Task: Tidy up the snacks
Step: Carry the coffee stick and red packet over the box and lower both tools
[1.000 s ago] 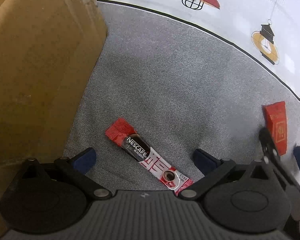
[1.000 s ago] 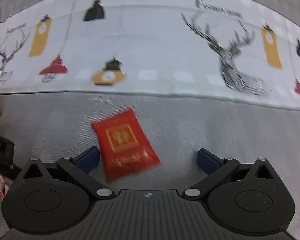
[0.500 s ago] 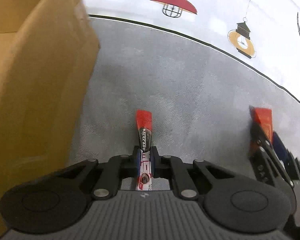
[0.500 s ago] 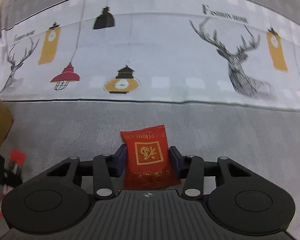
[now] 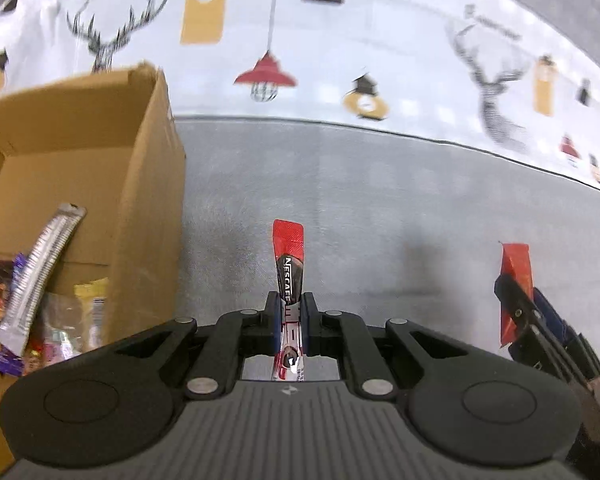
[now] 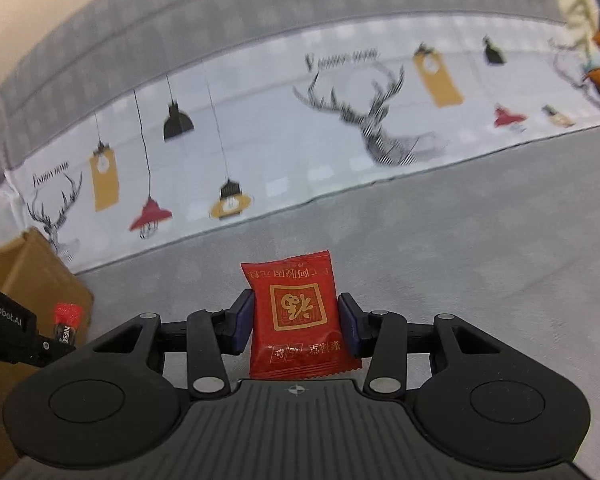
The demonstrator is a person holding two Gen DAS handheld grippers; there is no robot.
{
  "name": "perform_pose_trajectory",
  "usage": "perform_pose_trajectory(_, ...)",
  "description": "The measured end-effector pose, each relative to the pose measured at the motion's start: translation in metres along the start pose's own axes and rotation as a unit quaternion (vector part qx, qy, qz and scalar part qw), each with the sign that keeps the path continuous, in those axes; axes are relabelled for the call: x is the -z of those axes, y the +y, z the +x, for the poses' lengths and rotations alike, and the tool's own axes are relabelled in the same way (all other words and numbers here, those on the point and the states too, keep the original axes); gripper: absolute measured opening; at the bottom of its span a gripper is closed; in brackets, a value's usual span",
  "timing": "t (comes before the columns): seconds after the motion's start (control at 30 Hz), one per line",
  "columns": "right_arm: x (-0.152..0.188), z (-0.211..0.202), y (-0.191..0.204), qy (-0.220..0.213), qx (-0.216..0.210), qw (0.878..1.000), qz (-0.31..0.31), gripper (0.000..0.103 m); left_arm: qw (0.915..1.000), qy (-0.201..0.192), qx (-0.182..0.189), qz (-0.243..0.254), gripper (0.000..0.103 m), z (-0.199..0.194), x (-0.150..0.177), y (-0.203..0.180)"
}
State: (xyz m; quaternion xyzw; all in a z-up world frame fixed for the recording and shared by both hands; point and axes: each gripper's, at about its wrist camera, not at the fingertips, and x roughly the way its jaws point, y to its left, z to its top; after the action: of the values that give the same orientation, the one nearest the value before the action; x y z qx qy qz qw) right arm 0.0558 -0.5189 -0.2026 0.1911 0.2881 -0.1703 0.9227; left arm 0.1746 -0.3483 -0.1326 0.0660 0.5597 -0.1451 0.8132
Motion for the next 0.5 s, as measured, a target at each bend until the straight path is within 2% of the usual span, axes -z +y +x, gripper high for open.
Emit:
perform_pose_trajectory(0.27, -0.001, -0.096, 0.019, -0.061, -0.007, 0.998, 0.011, 0.047, 0.9970, -0.055, 0.007, 0.053, 0.010, -0.070, 0.042, 0.019)
perform_pose_trajectory(0.5, 0.023, -0.177, 0.060, -0.070, -0.047, 0.996, -0.024, 0.047, 0.9934, -0.092, -0.013, 0.067, 0.010, -0.128, 0.089, 0.083)
